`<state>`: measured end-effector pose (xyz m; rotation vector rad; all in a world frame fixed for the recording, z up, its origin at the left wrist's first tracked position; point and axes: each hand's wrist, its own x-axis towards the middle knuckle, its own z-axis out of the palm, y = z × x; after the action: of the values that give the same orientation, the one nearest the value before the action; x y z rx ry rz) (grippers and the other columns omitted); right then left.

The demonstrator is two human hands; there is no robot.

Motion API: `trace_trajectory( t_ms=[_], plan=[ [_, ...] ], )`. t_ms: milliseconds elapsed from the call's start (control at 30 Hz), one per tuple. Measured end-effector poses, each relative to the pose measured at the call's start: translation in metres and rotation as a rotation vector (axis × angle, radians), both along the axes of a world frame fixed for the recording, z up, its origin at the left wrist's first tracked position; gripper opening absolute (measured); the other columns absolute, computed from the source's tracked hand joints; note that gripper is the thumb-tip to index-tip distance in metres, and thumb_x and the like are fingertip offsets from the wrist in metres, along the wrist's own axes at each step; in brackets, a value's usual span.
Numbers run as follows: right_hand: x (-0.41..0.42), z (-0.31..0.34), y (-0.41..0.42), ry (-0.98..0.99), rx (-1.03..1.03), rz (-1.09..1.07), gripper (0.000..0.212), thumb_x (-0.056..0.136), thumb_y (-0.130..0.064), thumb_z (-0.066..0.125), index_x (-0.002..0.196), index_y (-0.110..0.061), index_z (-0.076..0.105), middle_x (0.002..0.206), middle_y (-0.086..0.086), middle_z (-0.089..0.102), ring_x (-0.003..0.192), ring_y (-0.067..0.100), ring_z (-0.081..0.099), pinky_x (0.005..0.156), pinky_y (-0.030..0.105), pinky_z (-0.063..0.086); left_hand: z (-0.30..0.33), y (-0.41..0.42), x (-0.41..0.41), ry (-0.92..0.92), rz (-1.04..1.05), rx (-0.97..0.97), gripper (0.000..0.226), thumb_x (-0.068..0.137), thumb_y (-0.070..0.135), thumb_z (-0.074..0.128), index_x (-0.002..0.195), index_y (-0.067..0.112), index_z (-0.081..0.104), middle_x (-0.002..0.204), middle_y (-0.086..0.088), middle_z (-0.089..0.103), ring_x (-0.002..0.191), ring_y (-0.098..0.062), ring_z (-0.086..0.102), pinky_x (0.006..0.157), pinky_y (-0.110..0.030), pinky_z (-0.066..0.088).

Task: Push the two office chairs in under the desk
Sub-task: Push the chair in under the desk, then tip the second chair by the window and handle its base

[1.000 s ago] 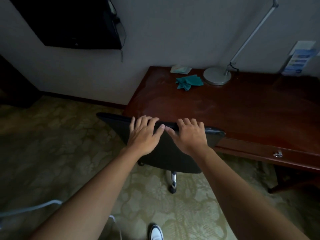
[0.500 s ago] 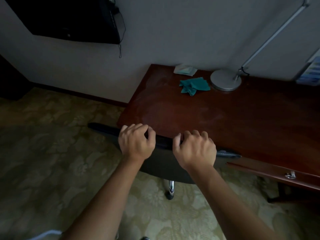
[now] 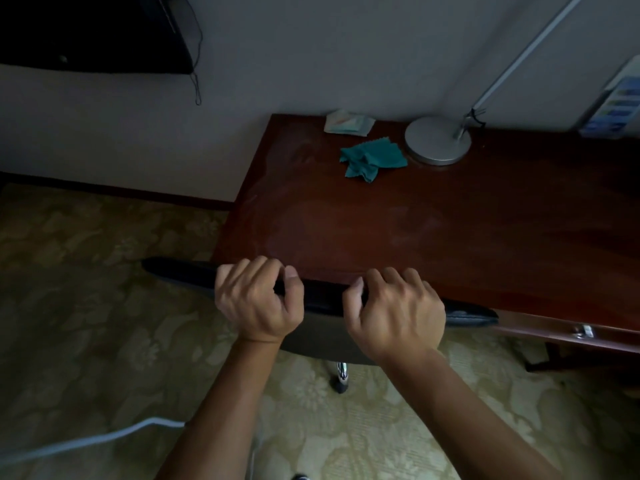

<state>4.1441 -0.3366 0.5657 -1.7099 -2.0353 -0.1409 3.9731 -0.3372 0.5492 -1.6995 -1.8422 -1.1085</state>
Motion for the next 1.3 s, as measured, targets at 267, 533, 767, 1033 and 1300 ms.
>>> trace_trajectory(
  t_ms=[267, 533, 767, 1033, 1300],
  plan=[
    [0.005, 0.005, -0.022, 0.015, -0.062, -0.032, 0.040, 0.086, -0.038, 0.046, 0.060, -0.013, 0.063, 0.059, 0.006, 0.061, 0.059, 0.029, 0.055, 0.052, 0.029, 0.028, 0.000, -0.025, 0.003, 0.008, -0.027, -0.108, 0.028, 0.081, 0.022, 0.056, 0.055, 0.014, 0.049, 0.052, -0.003, 0.049, 0.051, -0.026, 0.043, 0.057, -0.037, 0.028],
    [0.049, 0.008, -0.101, 0.241, -0.177, 0.101, 0.036, 0.084, -0.029, 0.052, 0.114, -0.016, 0.066, 0.112, 0.004, 0.064, 0.110, 0.023, 0.053, 0.098, 0.035, 0.040, 0.028, -0.057, 0.047, -0.294, -0.209, -0.392, 0.032, 0.087, 0.033, 0.045, 0.062, 0.020, 0.060, 0.061, 0.003, 0.058, 0.063, -0.020, 0.055, 0.071, -0.036, 0.040],
    [0.172, 0.052, -0.200, 0.247, -0.155, -0.168, 0.021, 0.084, -0.025, 0.049, 0.097, -0.019, 0.065, 0.090, -0.005, 0.057, 0.092, 0.025, 0.056, 0.067, 0.032, 0.042, 0.059, -0.096, 0.172, 0.021, -0.771, -0.671, 0.007, 0.091, 0.034, 0.057, 0.092, 0.030, 0.063, 0.095, 0.010, 0.054, 0.096, -0.016, 0.052, 0.080, -0.031, 0.036],
    [0.335, 0.082, -0.365, 0.372, -0.083, -0.531, 0.027, 0.088, -0.029, 0.051, 0.106, -0.023, 0.070, 0.103, -0.006, 0.066, 0.096, 0.015, 0.061, 0.080, 0.034, 0.050, 0.106, -0.220, 0.387, 0.042, -1.172, -0.708, 0.009, 0.092, 0.025, 0.058, 0.092, 0.027, 0.068, 0.092, 0.009, 0.061, 0.090, -0.013, 0.058, 0.079, -0.032, 0.046],
    [0.472, 0.063, -0.637, 0.579, 0.006, -1.232, 0.021, 0.085, -0.030, 0.051, 0.093, -0.030, 0.070, 0.090, -0.008, 0.067, 0.087, 0.016, 0.064, 0.081, 0.034, 0.049, 0.113, -0.443, 0.632, 0.216, -1.694, -0.780, 0.013, 0.089, 0.029, 0.056, 0.088, 0.032, 0.069, 0.092, 0.012, 0.069, 0.088, -0.012, 0.062, 0.082, -0.031, 0.049]
  ],
)
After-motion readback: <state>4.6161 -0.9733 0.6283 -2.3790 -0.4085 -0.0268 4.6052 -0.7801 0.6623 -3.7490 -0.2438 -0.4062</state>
